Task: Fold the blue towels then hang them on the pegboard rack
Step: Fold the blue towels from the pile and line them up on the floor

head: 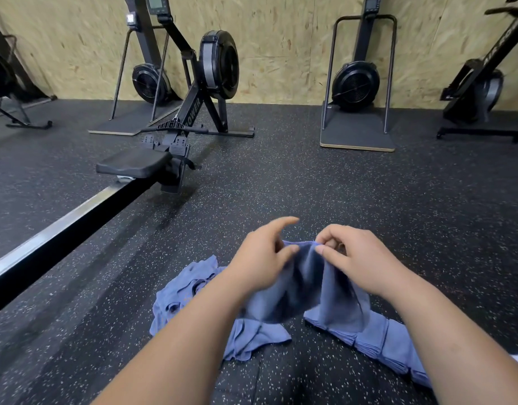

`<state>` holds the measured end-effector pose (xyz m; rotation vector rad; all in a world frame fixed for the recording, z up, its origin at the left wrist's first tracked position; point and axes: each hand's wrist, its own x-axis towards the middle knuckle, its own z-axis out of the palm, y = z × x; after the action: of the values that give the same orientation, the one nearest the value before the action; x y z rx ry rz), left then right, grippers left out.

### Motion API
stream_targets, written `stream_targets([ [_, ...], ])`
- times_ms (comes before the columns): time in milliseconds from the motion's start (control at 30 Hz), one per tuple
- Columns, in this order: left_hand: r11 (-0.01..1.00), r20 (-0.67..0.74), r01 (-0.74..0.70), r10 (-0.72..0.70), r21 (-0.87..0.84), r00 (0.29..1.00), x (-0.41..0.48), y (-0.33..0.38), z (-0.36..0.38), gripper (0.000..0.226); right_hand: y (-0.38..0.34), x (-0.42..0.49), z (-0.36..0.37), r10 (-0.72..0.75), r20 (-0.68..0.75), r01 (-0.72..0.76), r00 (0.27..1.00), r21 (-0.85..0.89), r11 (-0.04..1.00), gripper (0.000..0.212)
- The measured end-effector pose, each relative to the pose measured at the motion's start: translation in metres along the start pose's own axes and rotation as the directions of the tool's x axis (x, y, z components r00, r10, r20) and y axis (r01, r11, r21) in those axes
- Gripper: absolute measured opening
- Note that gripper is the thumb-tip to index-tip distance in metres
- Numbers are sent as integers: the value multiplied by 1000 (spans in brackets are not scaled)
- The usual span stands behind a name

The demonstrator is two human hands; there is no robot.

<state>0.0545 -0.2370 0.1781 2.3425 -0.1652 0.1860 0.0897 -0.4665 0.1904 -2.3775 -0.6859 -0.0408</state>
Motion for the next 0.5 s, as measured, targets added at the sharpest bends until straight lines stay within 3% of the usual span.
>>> stream_targets([
  [67,999,62,-51,50,15,997,0,7,8,23,-6,2,2,-38,-10,38,999,27,999,7],
  [133,999,31,-46,45,21,999,1,10,12,6,-9,3,2,-51,-26,53,998,61,997,8],
  [333,973,-69,51,-68,-225,995,7,8,7,12,10,0,-6,63,94,-69,994,63,996,10],
  [500,949,-205,121,-185,-290,961,11,-2,2,14,26,-2,-17,133,56,-135,990,36,990,8],
])
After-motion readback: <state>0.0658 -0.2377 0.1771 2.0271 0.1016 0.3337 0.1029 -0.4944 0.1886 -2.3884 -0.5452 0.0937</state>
